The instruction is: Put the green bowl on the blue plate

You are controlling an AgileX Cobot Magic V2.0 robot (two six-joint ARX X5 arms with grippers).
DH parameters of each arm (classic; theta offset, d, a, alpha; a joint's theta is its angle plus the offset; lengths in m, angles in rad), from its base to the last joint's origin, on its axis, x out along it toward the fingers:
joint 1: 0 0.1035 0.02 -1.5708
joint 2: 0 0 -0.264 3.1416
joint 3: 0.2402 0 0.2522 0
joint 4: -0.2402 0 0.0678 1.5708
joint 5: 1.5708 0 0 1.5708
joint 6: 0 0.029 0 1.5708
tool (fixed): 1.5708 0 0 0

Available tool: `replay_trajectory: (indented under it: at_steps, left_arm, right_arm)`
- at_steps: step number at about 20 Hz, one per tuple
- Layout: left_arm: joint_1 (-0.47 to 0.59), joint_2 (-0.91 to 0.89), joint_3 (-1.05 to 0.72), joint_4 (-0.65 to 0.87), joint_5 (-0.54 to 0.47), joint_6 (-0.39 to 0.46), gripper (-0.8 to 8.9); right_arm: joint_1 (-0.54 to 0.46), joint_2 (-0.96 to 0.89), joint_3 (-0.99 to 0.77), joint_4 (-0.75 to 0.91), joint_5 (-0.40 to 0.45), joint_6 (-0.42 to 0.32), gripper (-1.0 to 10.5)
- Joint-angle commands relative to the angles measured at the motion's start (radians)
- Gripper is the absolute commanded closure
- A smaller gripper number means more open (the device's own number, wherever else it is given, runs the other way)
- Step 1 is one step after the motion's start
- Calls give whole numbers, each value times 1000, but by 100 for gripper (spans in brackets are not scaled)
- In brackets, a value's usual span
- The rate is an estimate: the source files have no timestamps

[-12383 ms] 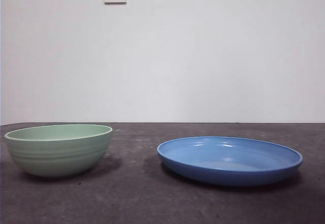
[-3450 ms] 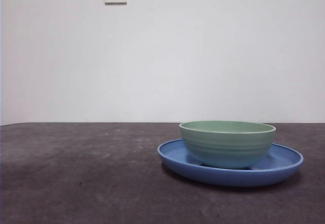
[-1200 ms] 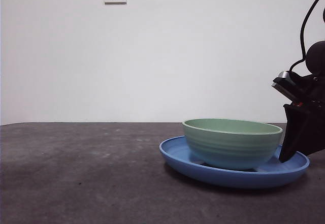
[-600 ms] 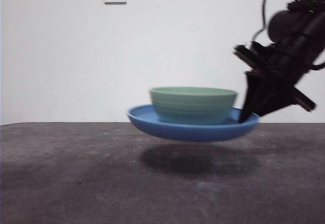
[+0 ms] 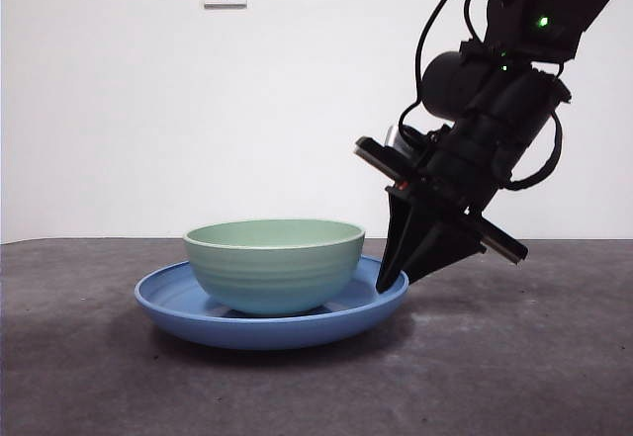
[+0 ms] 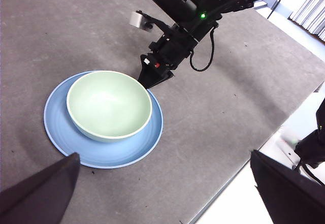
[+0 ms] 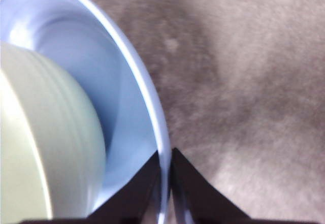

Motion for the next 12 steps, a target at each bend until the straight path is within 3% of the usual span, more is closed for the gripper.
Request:
replay_trajectory:
  at_steps: [1,4,8,12]
  left_arm:
    - [-6,3,10,6,-5,-2,247]
    - [-6,3,10,4,-5,-2,247]
    - [-6,3,10,3,-5,-2,247]
    - [-6,3,10,0,-5,-2,247]
  right_arm:
    - [11,37,21,11,-13,17,936]
    - [11,47,21,19,-18,13,927]
    - [9,37,22,26,-10,12,748]
    - [0,-15,34,22,6,8,747]
